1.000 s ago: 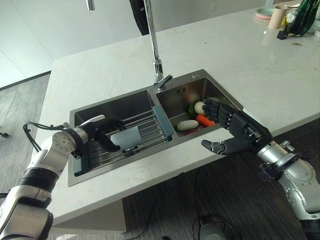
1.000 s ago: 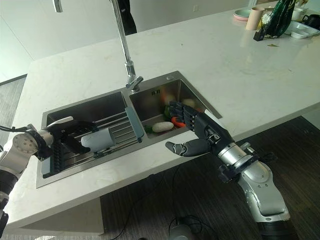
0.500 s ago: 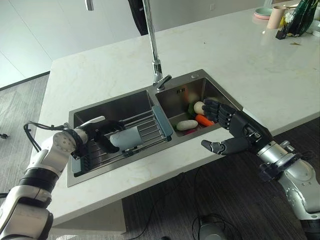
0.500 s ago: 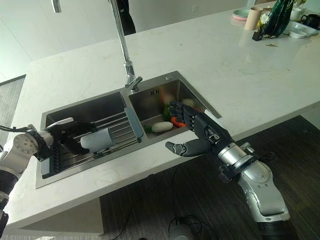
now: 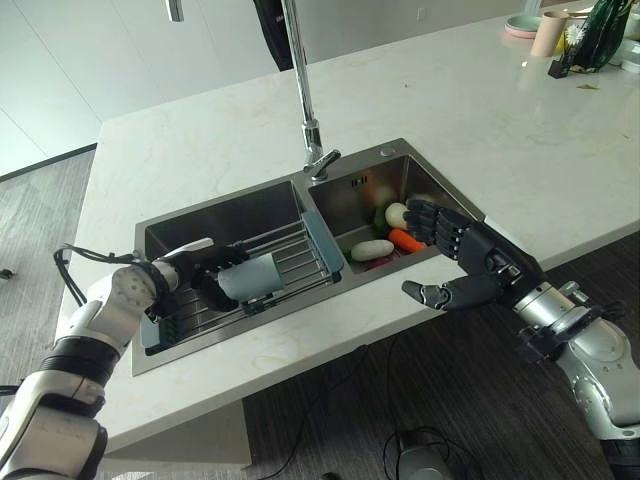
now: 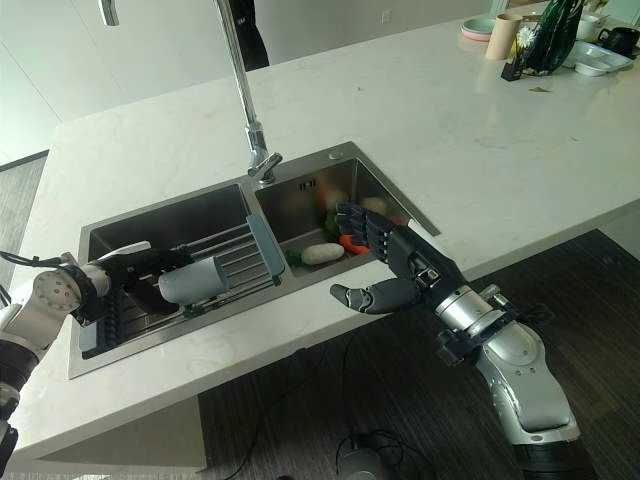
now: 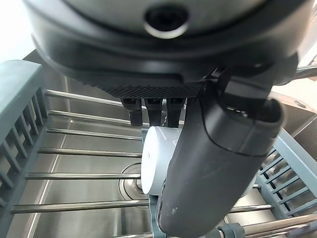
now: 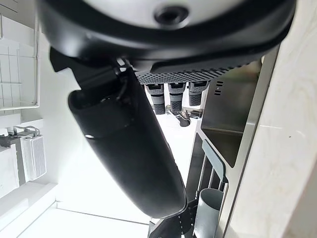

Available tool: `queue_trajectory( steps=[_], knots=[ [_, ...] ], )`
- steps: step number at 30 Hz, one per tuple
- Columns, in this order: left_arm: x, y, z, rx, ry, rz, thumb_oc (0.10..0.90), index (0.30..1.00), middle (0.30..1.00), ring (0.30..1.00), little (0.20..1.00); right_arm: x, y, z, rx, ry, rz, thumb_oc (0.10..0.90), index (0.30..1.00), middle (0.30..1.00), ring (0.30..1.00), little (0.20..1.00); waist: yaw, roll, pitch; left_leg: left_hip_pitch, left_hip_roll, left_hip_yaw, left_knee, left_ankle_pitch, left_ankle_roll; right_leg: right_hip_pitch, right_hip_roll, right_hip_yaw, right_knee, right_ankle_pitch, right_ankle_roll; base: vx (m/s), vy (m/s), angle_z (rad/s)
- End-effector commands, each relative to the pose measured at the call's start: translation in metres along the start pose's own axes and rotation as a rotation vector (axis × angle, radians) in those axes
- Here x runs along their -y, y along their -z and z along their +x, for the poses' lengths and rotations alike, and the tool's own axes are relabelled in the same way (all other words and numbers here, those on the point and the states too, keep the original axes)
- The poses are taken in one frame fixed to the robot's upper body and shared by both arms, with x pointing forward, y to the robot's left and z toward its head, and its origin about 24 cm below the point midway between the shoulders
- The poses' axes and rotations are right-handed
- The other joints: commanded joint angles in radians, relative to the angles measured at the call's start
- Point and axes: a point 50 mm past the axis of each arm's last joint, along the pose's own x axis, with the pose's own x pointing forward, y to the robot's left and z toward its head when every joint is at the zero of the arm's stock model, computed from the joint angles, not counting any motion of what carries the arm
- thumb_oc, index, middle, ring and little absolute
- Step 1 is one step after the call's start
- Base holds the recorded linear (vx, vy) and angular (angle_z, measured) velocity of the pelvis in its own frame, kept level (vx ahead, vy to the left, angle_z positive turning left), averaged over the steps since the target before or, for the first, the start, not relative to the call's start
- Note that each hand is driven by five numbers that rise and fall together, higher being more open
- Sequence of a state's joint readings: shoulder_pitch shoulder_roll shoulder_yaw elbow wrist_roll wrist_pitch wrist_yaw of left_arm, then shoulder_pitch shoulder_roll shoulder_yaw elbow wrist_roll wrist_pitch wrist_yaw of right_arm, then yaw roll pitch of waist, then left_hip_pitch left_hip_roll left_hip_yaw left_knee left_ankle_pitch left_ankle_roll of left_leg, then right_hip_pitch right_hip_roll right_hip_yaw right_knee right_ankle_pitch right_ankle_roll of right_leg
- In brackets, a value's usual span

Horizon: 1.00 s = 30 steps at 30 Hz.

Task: Place the dishes in the dishwasher.

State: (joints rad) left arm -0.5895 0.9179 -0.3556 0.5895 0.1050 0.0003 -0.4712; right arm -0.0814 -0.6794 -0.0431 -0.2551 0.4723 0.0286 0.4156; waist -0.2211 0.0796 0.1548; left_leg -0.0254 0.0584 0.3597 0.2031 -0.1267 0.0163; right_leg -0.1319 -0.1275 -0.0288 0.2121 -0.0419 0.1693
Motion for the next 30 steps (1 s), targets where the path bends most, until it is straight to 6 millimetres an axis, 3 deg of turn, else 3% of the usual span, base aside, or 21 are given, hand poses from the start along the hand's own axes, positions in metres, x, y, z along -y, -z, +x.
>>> queue_trajectory(
  steps=[1, 17, 30],
  knots=[
    [-0.059, -0.032, -0.012, 0.088, -0.207, 0.045, 0.8, 0.9, 0.9, 0.9, 0.9, 0.008, -0.051, 0.015, 0.258, -0.012, -0.124, 0.8, 0.9, 0.9, 0.9, 0.9, -0.001, 0.029, -0.065, 0.014, -0.014, -0.02, 0.097, -0.153, 0.009, -0.012, 0.061, -0.004, 0.088, -0.103, -0.031, 0.0, 0.0, 0.0],
    [-0.059, -0.024, -0.009, 0.039, -0.28, 0.064, 0.8, 0.9, 0.9, 0.9, 0.9, 0.008, -0.05, 0.015, 0.262, -0.014, -0.127, 0.8, 0.9, 0.9, 0.9, 0.9, -0.008, 0.026, -0.064, 0.012, -0.013, -0.018, 0.097, -0.152, 0.009, -0.015, 0.066, 0.004, 0.088, -0.102, -0.033, 0.0, -0.003, -0.02],
    [-0.047, -0.02, -0.002, -0.002, -0.245, 0.101, 0.8, 0.9, 0.9, 0.9, 0.9, 0.005, -0.049, 0.015, 0.26, -0.018, -0.126, 0.8, 0.9, 0.9, 0.9, 0.9, -0.013, 0.022, -0.062, 0.015, -0.011, -0.015, 0.097, -0.153, 0.009, -0.014, 0.07, 0.009, 0.088, -0.101, -0.035, 0.0, -0.002, -0.01]
  ],
)
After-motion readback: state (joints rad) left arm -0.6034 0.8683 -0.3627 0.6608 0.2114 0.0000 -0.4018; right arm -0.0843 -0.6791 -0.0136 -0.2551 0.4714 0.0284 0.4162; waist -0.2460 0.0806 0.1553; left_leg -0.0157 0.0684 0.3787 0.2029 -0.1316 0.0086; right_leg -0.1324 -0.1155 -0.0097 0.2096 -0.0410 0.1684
